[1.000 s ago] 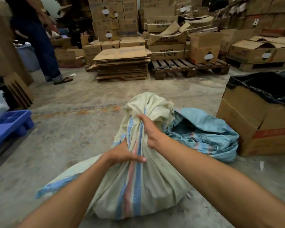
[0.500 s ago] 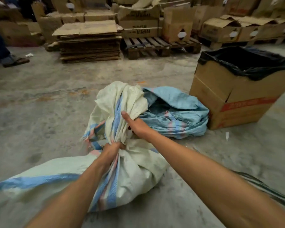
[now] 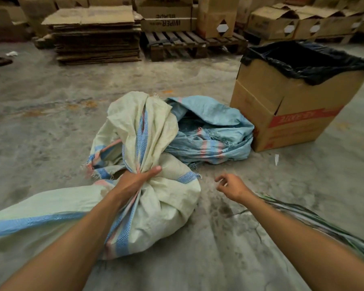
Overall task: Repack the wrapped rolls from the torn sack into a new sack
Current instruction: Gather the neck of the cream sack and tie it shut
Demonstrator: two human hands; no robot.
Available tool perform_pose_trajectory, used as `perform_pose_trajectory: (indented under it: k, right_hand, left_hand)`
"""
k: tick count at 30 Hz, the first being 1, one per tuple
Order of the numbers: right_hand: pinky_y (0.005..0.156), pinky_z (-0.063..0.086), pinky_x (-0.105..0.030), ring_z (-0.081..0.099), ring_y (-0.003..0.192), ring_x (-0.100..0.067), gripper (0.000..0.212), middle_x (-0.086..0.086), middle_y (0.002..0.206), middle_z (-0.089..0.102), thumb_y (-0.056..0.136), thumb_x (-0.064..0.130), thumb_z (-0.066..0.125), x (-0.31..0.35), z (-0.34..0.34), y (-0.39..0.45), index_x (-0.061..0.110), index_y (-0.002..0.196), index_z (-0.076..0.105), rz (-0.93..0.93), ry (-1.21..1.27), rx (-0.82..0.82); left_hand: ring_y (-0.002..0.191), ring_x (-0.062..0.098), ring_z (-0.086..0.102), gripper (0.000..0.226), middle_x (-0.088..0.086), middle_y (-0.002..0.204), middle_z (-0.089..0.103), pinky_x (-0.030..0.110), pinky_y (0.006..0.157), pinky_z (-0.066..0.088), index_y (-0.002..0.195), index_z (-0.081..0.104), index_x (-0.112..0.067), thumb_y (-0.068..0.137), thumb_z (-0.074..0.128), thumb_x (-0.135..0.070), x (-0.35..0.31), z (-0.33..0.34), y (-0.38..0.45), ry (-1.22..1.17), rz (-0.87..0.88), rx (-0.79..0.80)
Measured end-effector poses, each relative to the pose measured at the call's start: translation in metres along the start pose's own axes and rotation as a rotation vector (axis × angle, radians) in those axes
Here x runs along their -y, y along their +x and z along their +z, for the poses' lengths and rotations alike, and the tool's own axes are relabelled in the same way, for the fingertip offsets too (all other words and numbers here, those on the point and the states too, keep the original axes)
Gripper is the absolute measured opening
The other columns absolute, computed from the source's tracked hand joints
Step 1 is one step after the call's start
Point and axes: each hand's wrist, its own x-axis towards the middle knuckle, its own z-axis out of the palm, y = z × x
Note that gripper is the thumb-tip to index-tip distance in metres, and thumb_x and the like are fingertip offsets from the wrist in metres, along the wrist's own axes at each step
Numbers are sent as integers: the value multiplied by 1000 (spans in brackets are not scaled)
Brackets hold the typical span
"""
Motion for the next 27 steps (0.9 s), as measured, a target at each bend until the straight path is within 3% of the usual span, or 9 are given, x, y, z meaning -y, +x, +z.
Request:
perform_pose_trajectory:
  k: [3, 6, 10, 14, 17, 22, 25, 27]
  right_hand:
    - [73, 44, -26, 58, 80, -16, 29, 0, 91, 64, 85, 15, 70, -15, 3, -4, 16, 114, 67, -16, -131, 45]
    - [69, 45, -20, 60, 81, -13, 35, 1, 101, 65, 82, 21, 75, -30, -3, -11, 20, 116, 67, -91, -130, 181]
    - [82, 48, -21, 62, 98, -13, 45, 6, 113, 63, 78, 15, 78, -47, -12, -25, 22, 122, 66, -167, -329, 375]
    - [76, 47, -22, 63, 91, -12, 22, 8, 102, 67, 79, 27, 73, -69, -4, -36, 33, 100, 72, -162, -516, 244]
    - [70, 54, -25, 67, 75, -10, 7, 7, 83, 71, 69, 29, 68, -81, 3, -41, 35, 66, 68, -128, -451, 183]
    - [75, 53, -34, 62, 83, -14, 10, 11, 91, 64, 79, 19, 64, -86, 5, -49, 26, 84, 69, -272, -529, 136]
    - [76, 53, -36, 61, 83, -17, 12, 6, 92, 64, 82, 18, 59, -87, 8, -50, 25, 87, 67, -276, -520, 131]
    - [75, 55, -37, 63, 79, -16, 14, 6, 87, 67, 81, 21, 58, -88, 8, -49, 26, 88, 69, -265, -486, 111]
  left_hand:
    - [103, 16, 66, 101, -6, 117, 69, 39, 98, 51, 125, 61, -24, 38, 88, -68, 2, 6, 2, 46, -6, -73]
    - [110, 20, 63, 97, -2, 123, 65, 41, 103, 48, 129, 58, -20, 47, 88, -61, 0, 9, 2, 53, 5, -94]
    - [117, 23, 59, 94, 0, 131, 61, 42, 106, 44, 135, 54, -18, 56, 85, -60, 4, 9, 9, 82, 6, -118]
    - [118, 22, 59, 115, -2, 133, 60, 42, 107, 44, 138, 52, -20, 40, 83, -74, 4, 9, 8, 96, 24, -118]
    - [119, 20, 57, 92, -4, 131, 58, 37, 107, 42, 139, 51, -17, 62, 85, -55, 7, 12, 9, 52, 67, -120]
    - [117, 18, 57, 87, -7, 128, 58, 35, 105, 43, 138, 50, -18, 66, 84, -53, 9, 12, 9, 28, 57, -128]
    - [121, 21, 57, 96, -1, 136, 58, 40, 108, 42, 140, 50, -18, 60, 84, -59, 10, 10, 10, 19, 67, -142]
    - [123, 22, 55, 87, 1, 137, 56, 38, 109, 41, 140, 48, -17, 69, 82, -52, 12, 11, 11, 21, 83, -149]
